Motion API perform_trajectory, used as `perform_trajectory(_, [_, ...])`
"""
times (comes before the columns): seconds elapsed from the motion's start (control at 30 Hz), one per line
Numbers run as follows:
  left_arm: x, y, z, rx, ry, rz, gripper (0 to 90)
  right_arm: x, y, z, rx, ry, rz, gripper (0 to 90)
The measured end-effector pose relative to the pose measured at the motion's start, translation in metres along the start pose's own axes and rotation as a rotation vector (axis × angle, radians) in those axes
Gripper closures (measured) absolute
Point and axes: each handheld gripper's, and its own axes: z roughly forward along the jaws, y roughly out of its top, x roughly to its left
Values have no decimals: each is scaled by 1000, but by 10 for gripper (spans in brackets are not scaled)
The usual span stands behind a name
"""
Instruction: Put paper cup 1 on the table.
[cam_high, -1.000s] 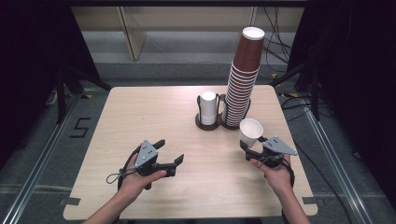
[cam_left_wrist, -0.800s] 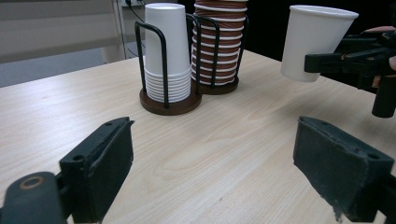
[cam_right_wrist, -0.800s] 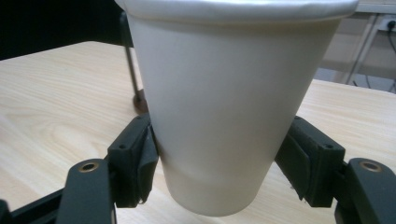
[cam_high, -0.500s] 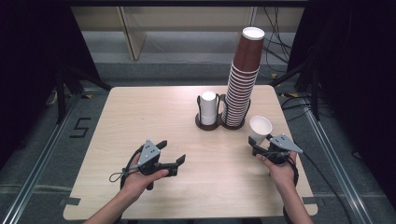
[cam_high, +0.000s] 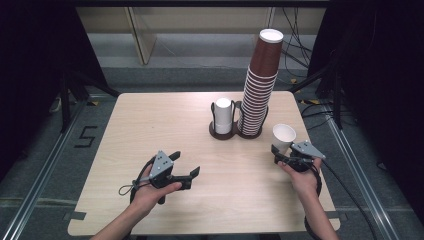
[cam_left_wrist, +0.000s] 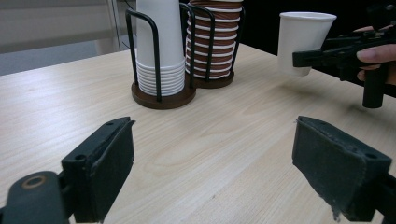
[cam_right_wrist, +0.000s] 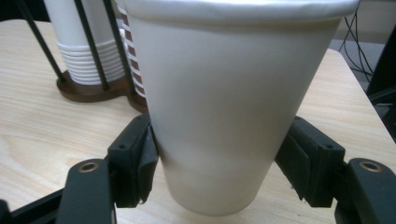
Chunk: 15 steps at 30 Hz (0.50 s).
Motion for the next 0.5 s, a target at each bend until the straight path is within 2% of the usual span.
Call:
perform_trajectory(0.03, [0,0,0,-1,0,1,125,1,0,0,20,-6,27,331])
perform_trajectory(0.07, [-1,0,1,0,0,-2,125,-2,0,3,12,-13,-6,331])
perform_trajectory(0.13, [-1,0,1,4,-2,-3,125,-5,0,6,23,-26,-25,330])
perform_trajectory(0.17, [-1,0,2,-3,-9,-1,125,-5,0,7,32,-17,-3,330])
perform_trajectory(0.2, [-2,0,2,1,-10,2,125,-3,0,7,46,-34,23,329])
perform_trajectory(0.27, [-2,0,2,-6,-16,2,125,-7,1,9,46,-42,-7,329])
perform_trajectory(0.3, [-2,-1,1,6,-10,5,125,-6,1,11,64,-43,18,328])
perform_trajectory(0.33, [-2,-2,1,8,-12,7,125,-9,2,14,75,-51,-1,328])
perform_trajectory(0.43, [-1,-3,0,15,-9,3,125,-10,1,16,88,-58,7,326])
perform_trajectory(0.47, [-2,-3,0,12,-9,2,125,-8,1,17,117,-70,33,326])
perform_trajectory(0.5, [-2,-2,0,10,-10,5,125,-10,1,19,119,-64,-1,325])
